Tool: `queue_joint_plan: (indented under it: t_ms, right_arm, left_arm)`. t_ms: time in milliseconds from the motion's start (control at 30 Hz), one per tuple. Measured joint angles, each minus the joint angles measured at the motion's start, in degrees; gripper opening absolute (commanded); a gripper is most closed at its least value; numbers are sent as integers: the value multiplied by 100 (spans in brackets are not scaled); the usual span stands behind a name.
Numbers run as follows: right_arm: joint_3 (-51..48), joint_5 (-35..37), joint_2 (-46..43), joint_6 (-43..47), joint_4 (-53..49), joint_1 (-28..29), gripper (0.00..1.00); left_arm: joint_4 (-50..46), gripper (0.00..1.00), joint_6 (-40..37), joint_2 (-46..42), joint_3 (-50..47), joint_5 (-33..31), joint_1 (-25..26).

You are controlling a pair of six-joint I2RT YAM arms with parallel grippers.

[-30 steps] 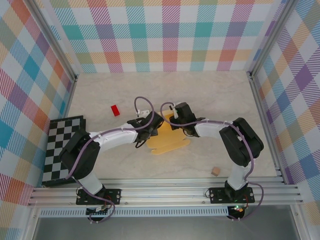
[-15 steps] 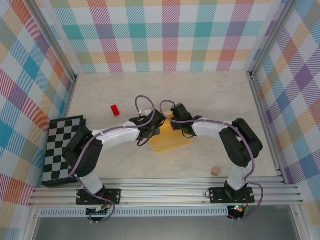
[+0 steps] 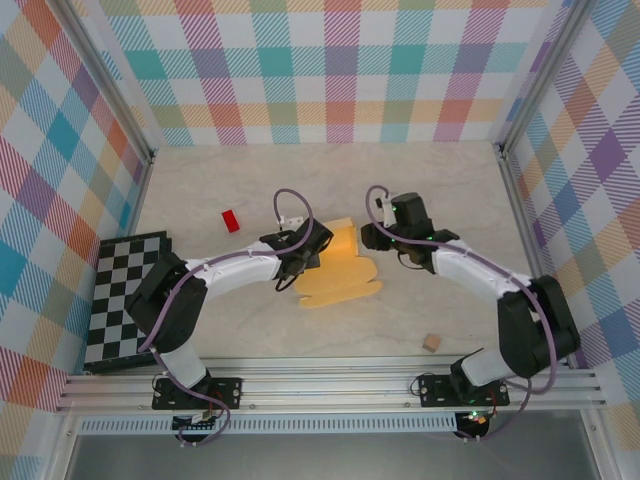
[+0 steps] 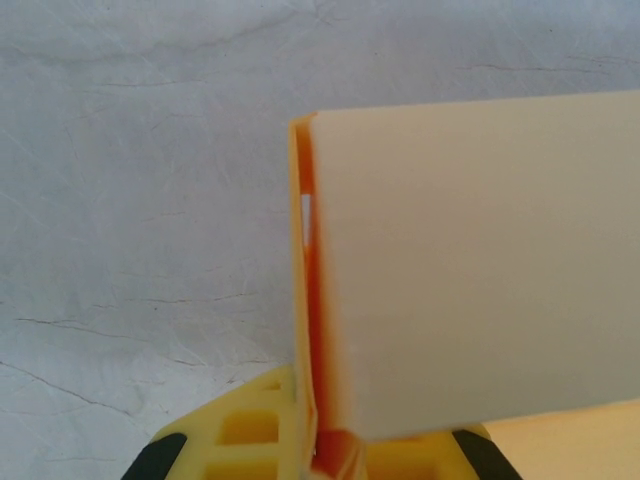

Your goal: Fold the paper box

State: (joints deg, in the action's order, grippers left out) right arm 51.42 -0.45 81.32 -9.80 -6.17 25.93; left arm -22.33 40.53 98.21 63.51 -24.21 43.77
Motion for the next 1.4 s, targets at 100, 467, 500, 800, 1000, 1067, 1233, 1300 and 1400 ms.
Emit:
queue_joint_plan:
  t_ms: [100,467,500,800,1000,1067,1233,1300,1400]
  right_arm:
    - [0,-149,-417,317,-103,-31,52]
    - [-168,-682,-413,564,33,42,52]
    - [-173,-704,-420,595,17,42,52]
    - [-245,-828,-660,693,-385,42,54]
    - [247,-975,-48,170,-417,42,47]
    - [369,-1038,273,-33,-420,35,44]
    - [404,-1156,629,-577,-474,-9,35]
    - [404,-1198,629,-787,-479,-26,35]
    - [404,-1211,632,-1058,-592,-50,37]
  left_arm:
    - [0,0,-96,0,-4,-35,-20]
    - [190,0,-409,181,-15,190,-133]
    - [354,0,-540,188,-66,234,-155]
    - [2253,0,-1753,22,-1032,293,-153]
    - [3265,0,-2437,-13,-1506,249,-111]
    - [3460,0,-2599,-13,-1585,205,-83]
    - [3617,0,-2802,-11,-1631,22,-24]
    - [3648,0,-2826,7,-1637,-11,-22]
    - [3738,0,-2822,74,-1637,-81,4]
